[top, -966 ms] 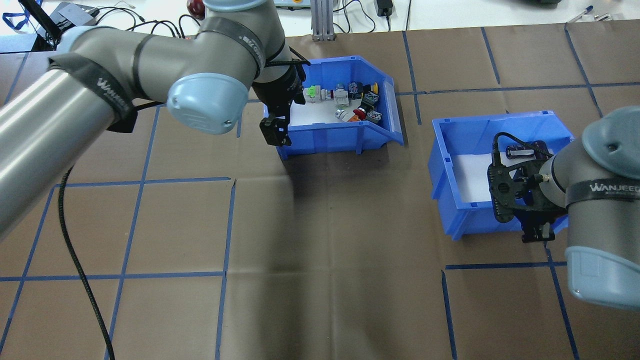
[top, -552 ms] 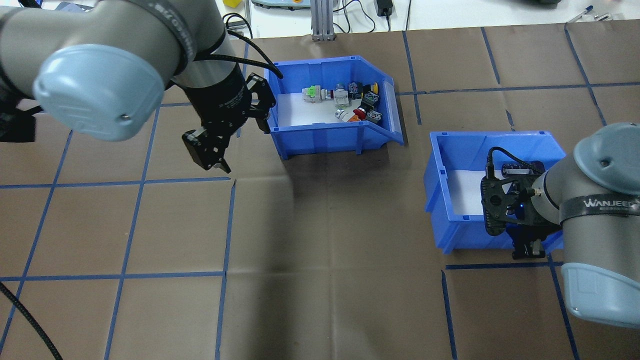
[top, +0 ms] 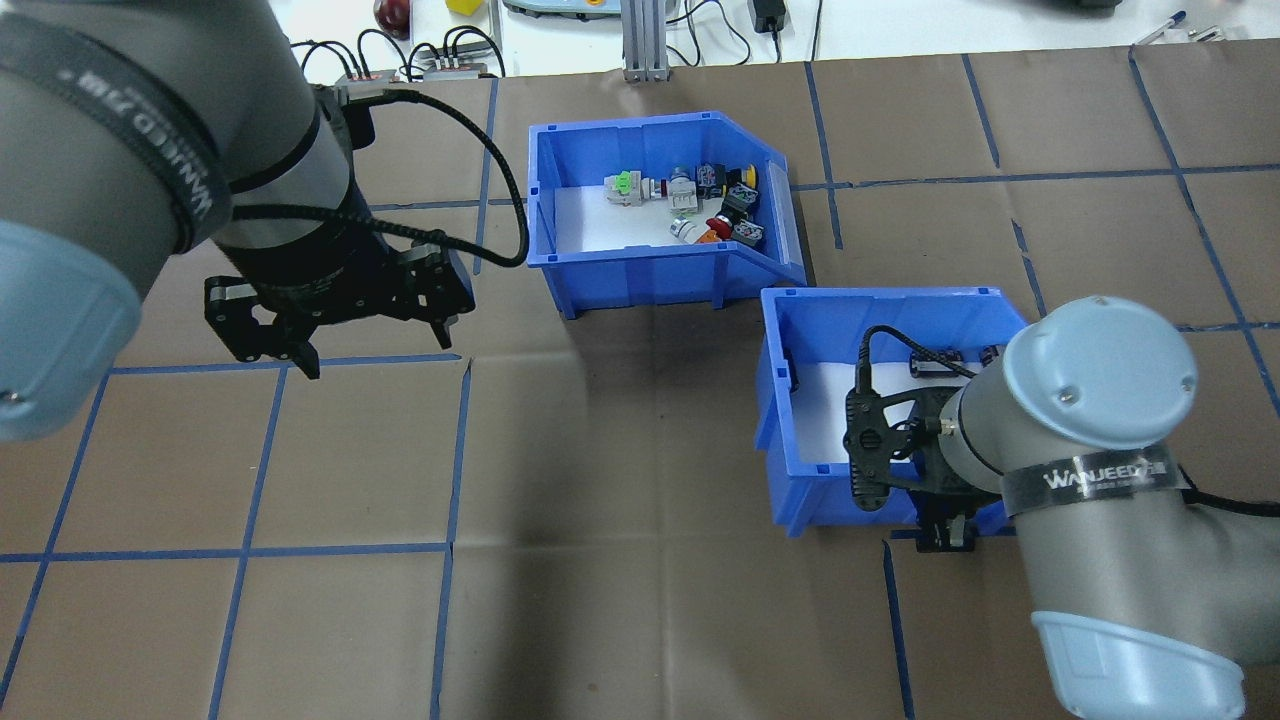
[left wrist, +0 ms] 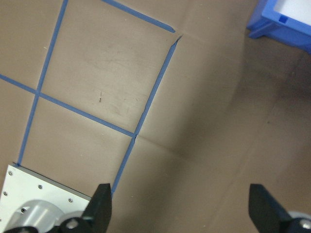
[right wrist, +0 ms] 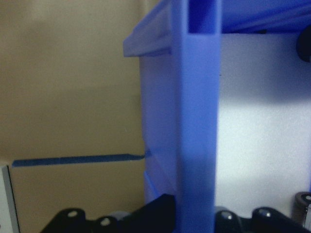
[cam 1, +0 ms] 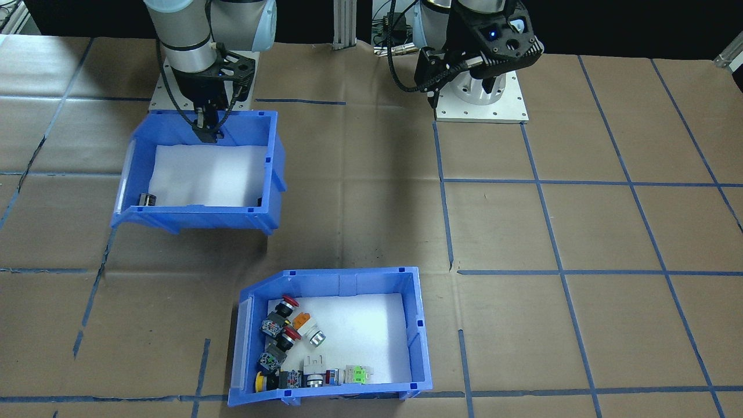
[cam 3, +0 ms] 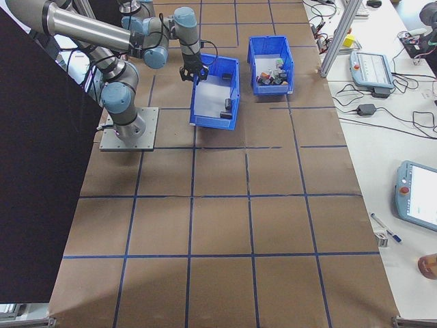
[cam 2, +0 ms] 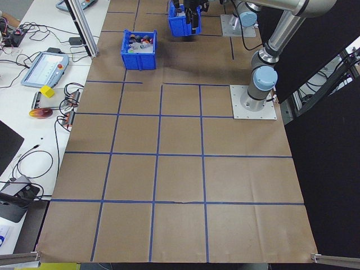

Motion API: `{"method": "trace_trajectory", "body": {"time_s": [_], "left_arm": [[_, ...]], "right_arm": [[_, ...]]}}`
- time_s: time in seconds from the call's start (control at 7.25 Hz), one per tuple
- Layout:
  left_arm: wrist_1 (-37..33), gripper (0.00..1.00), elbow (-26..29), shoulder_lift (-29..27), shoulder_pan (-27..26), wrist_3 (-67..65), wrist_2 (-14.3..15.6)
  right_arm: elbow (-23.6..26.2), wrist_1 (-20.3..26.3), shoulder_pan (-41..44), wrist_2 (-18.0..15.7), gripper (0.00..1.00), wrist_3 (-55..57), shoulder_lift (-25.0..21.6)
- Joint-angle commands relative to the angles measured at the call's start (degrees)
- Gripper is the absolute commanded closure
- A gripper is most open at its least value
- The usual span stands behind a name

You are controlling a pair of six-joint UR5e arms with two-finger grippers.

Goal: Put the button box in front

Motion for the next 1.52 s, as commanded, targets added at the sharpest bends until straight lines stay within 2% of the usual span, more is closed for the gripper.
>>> {"method": "trace_trajectory", "body": {"time_s": [0.0, 0.14, 0.28, 0.41, 0.55, 0.83, 1.1, 1.38], "left_arm": [[0.23, 0.01, -3.73, 5.28, 4.96, 17.61, -0.23], [3.10, 0.04, -4.00, 5.21, 5.33, 27.61, -0.41], [5.22, 0.03, -4.96, 5.03, 5.34, 35.36, -0.50], [7.33, 0.02, -6.27, 5.03, 5.34, 35.44, -0.50], [11.35, 0.01, -5.94, 2.42, 5.60, 35.44, -0.50], [12.61, 0.01, -3.92, -2.24, 5.77, 35.01, -0.50], [13.24, 0.01, -0.06, -6.21, 5.60, 27.23, -0.50], [13.32, 0.01, 0.31, -6.22, 5.42, 21.22, -0.41]], "right_arm": [[-0.24, -1.69, 10.61, 0.02, 0.92, 9.65, 0.37], [-0.41, -2.13, 14.66, 0.02, 0.92, 13.08, 1.42], [-0.59, -5.27, 18.88, -0.50, 0.92, 16.25, 3.25], [-0.68, -6.87, 22.23, -1.11, 0.92, 18.89, 5.54], [-0.68, -9.67, 24.61, -2.25, 0.92, 20.57, 7.39], [-0.59, -12.49, 26.56, -2.61, 0.92, 22.26, 9.94], [-0.59, -15.13, 27.18, -3.40, 0.92, 23.39, 12.40], [-0.50, -17.86, 27.18, -4.55, 0.92, 23.40, 14.69]]}}
